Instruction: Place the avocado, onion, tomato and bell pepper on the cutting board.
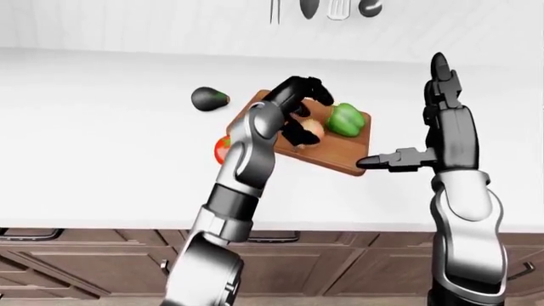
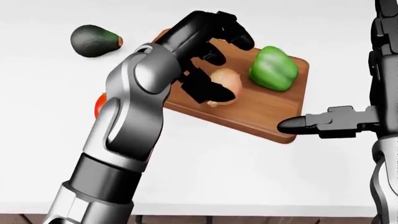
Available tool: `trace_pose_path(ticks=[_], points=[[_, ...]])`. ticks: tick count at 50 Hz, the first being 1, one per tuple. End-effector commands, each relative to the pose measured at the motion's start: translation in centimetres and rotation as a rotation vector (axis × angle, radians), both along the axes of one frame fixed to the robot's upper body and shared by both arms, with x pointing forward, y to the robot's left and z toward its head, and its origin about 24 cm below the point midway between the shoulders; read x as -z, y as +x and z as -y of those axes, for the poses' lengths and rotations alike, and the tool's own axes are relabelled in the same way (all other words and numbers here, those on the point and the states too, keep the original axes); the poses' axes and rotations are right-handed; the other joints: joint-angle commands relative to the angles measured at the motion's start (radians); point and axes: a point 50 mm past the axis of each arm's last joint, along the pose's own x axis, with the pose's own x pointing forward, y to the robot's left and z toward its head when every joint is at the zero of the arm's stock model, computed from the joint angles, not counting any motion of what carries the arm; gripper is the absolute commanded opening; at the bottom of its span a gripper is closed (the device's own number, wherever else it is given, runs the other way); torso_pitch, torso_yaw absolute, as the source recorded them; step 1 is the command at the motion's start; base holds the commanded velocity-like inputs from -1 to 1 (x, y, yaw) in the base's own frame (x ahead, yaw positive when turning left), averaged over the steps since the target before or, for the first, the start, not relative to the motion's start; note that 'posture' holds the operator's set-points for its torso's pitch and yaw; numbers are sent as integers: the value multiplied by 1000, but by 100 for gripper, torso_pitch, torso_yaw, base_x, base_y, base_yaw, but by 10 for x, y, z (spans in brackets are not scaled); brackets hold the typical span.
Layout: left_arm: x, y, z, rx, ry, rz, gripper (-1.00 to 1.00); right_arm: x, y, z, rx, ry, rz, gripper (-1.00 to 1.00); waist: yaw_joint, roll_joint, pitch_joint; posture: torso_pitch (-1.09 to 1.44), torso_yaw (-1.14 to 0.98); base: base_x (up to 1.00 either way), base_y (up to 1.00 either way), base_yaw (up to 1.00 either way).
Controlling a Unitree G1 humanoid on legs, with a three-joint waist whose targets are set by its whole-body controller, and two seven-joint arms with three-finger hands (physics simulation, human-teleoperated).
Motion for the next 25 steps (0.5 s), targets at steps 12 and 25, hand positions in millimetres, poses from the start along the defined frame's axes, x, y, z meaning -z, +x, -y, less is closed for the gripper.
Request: trace_pose_path(ticks=[12, 25], points=[[-22, -3, 1, 6, -19, 95, 44, -13, -5, -1, 1, -22, 81, 100, 0, -5, -26, 0, 0, 0, 0, 0], [-56, -14, -38, -112, -51, 172, 38, -13, -5, -2, -1, -26, 80, 100, -4, 2, -20, 0, 0, 0, 0, 0]])
